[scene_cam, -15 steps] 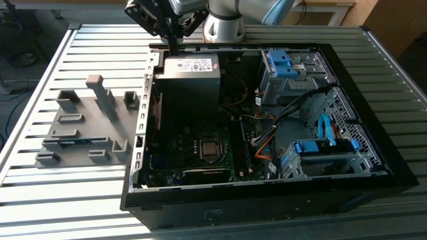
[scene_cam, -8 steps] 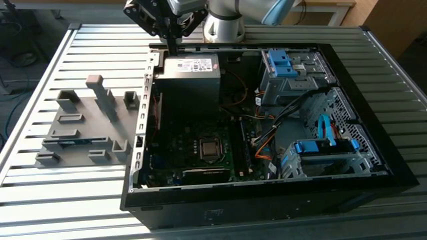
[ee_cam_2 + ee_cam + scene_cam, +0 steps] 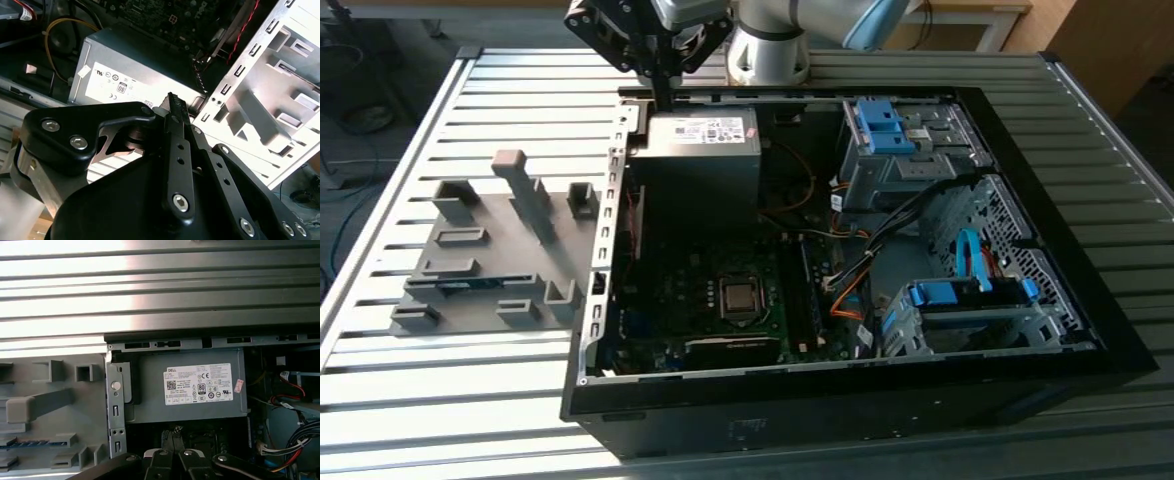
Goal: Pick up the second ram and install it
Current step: 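Reach for the second ram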
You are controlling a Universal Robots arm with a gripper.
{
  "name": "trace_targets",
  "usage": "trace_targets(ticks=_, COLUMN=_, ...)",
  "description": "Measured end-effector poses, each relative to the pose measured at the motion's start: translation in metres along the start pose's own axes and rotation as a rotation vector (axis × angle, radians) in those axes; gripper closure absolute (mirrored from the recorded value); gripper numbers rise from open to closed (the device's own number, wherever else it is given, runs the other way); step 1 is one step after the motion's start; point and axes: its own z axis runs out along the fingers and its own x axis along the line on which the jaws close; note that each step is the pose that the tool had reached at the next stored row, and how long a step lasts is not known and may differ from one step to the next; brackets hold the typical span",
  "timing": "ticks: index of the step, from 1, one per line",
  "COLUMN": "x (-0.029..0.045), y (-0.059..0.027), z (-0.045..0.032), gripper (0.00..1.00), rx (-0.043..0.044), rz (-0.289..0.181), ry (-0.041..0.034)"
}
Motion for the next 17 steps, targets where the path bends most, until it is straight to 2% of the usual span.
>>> trace_targets(ticks=17, x=0.0049, y=-0.0004, z=-0.0001, gripper=0.89, rx=-0.0001, rz=0.000, ry=-0.0001)
